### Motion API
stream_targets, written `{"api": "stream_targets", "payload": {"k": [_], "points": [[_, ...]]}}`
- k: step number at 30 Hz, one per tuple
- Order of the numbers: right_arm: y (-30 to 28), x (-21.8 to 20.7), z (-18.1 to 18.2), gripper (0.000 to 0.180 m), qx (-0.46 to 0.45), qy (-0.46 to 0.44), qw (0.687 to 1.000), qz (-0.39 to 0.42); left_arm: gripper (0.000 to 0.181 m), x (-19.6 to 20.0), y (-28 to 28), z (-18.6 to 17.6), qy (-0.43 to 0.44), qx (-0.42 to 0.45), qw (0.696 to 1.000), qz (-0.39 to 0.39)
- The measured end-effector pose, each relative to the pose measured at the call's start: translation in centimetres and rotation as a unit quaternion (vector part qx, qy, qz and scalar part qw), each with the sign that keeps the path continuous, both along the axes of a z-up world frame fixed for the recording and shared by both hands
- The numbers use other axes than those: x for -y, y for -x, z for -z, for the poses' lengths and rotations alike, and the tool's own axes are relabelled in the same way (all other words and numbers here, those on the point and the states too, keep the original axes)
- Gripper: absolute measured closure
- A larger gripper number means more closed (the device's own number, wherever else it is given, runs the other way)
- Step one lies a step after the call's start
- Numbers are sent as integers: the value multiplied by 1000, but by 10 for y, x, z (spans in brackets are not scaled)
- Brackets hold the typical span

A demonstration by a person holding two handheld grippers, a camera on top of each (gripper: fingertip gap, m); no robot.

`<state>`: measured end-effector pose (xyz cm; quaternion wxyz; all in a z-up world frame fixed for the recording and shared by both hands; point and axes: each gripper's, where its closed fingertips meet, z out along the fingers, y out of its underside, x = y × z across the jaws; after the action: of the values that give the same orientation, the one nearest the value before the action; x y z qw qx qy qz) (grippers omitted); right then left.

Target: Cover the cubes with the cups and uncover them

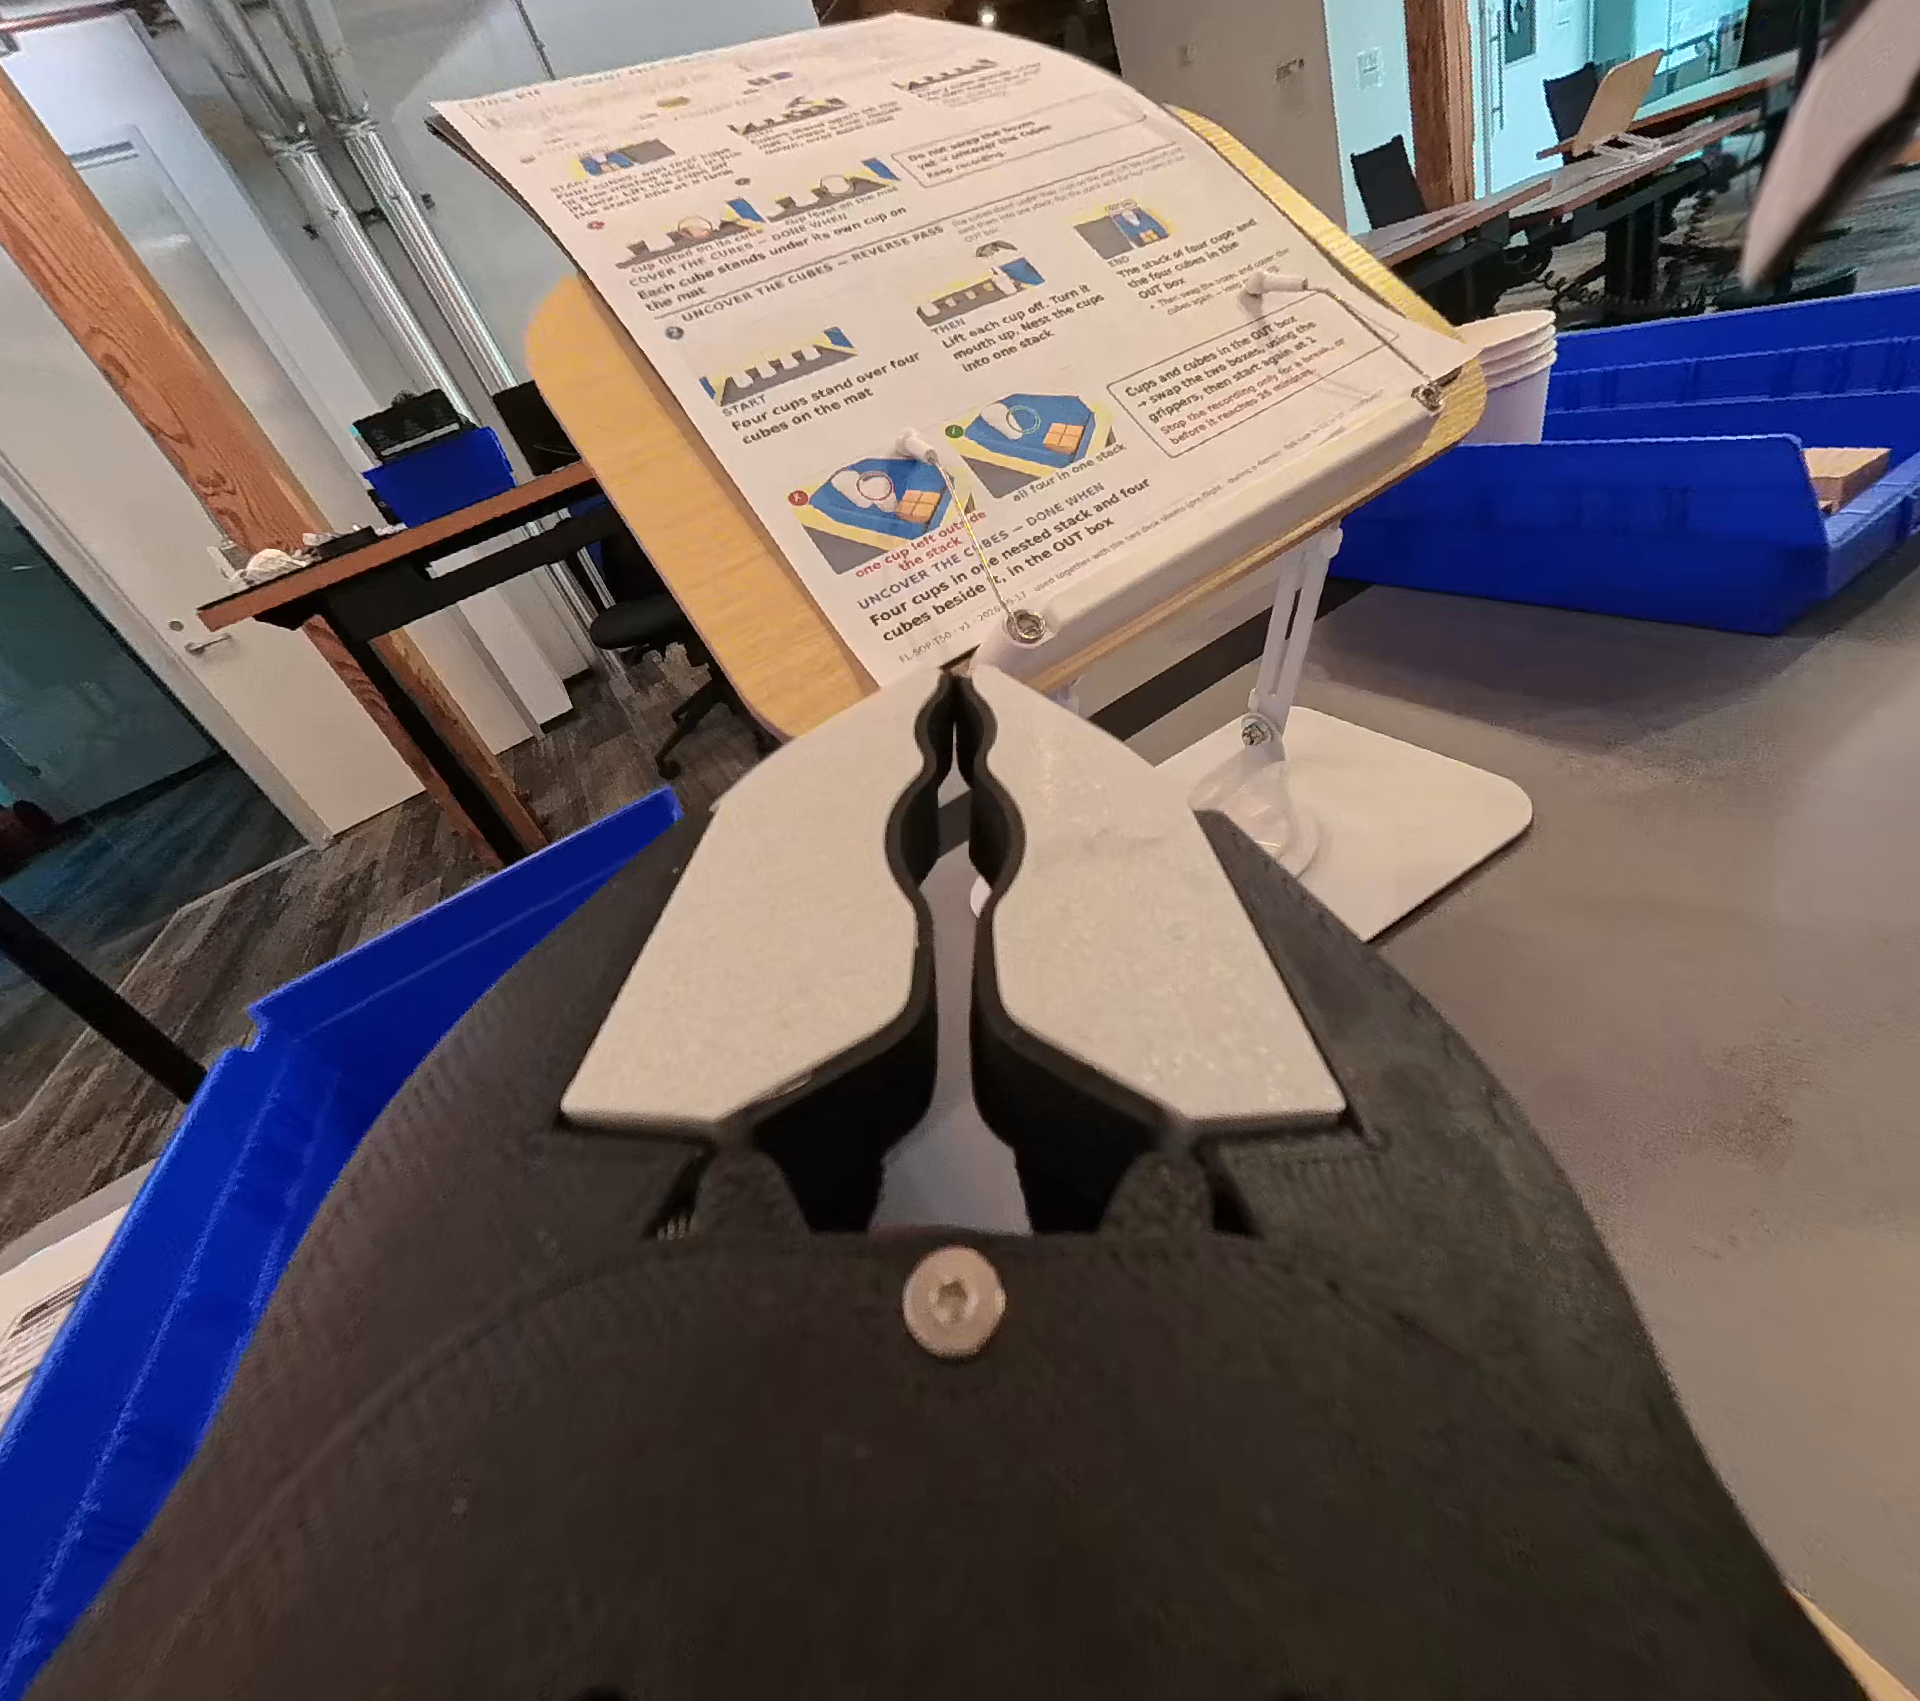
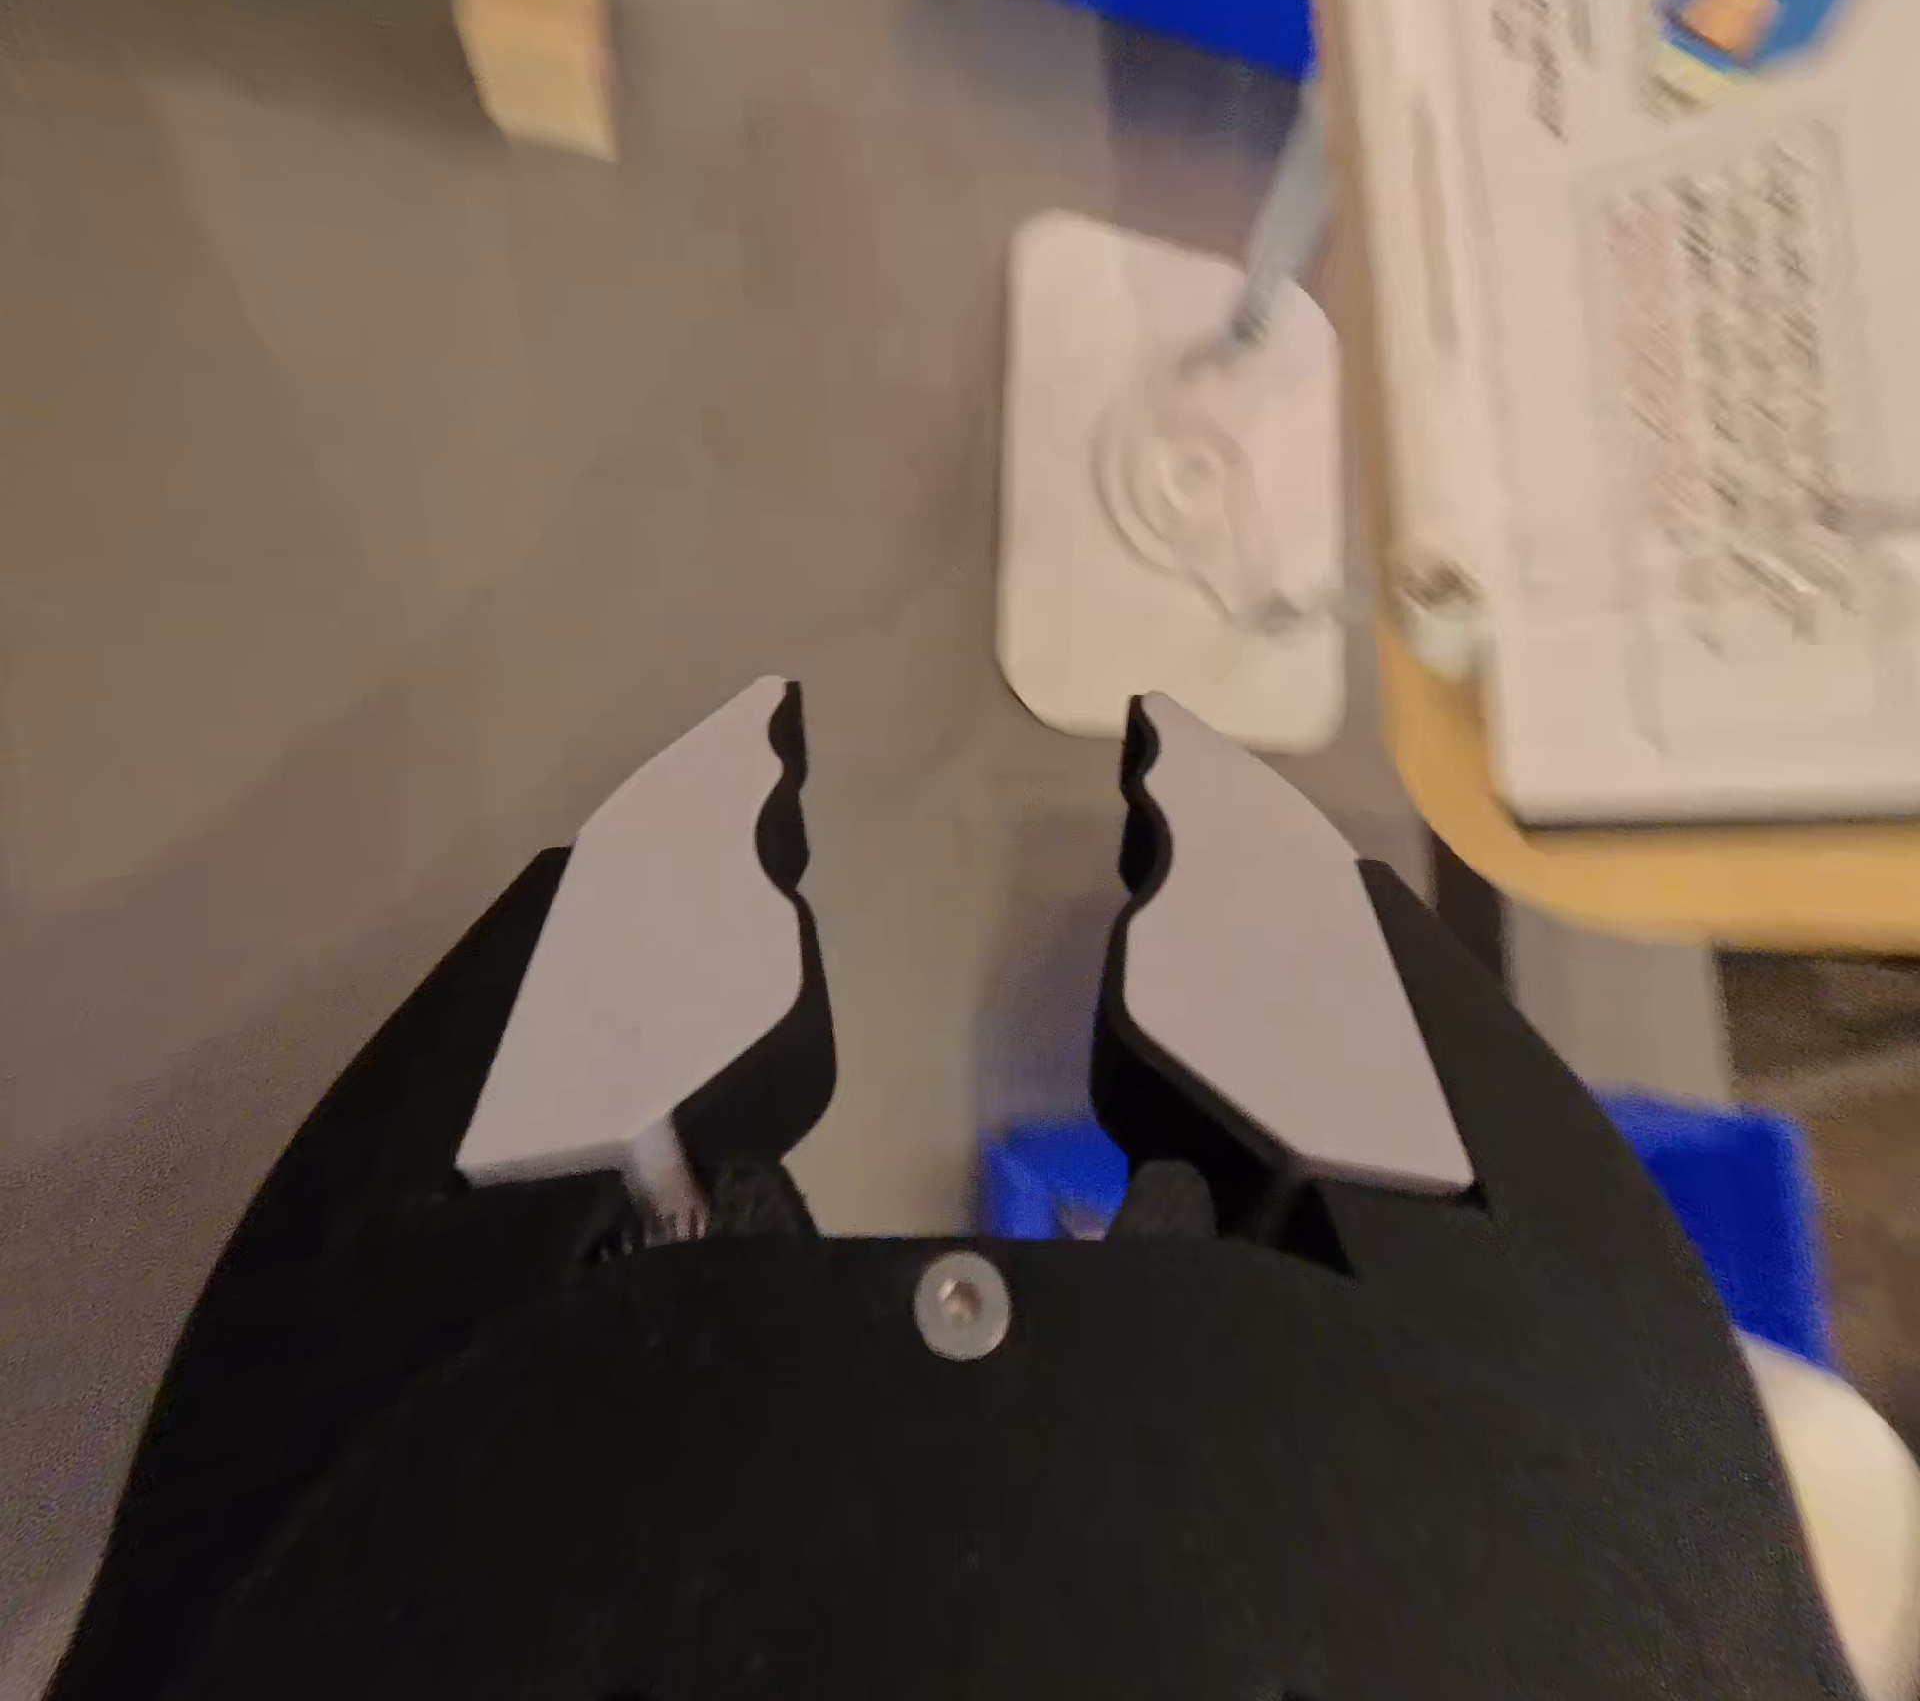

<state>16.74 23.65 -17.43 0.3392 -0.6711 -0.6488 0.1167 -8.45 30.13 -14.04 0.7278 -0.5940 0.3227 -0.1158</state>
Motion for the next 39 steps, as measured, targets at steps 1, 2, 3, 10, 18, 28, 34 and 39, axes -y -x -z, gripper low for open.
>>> {"api": "stream_targets", "payload": {"k": [1, 2, 3, 10, 18, 28, 34, 39], "points": [[25, 11, 7, 117, -23, 9, 1000, -6, 181, 1, 1, -1, -2, 0, 1000, -1], [49, 19, 16, 119, -44, 19, 999, -5, 181, 2, 2, -3, -5, 2, 1000, -1], [72, 29, 25, 116, -62, 35, 997, -10, 181, 3, 3, -5, -6, 5, 1000, 0], [190, 65, 83, 96, -105, 84, 991, 0, 181, 9, 14, -17, -21, 30, 999, 2], [255, 65, 133, 92, -82, 104, 991, 10, 181, 15, 21, -27, -28, 62, 998, 12], [251, 61, 125, 134, -81, 96, 992, -20, 181, 17, 25, -31, -32, 74, 997, 13], [120, 10, 36, 134, -113, 45, 991, 54, 181, 16, 27, -32, -27, 88, 996, 16], [-37, -49, -23, 134, -109, -21, 966, 235, 181, 14, 23, -29, -21, 88, 996, 18]]}}
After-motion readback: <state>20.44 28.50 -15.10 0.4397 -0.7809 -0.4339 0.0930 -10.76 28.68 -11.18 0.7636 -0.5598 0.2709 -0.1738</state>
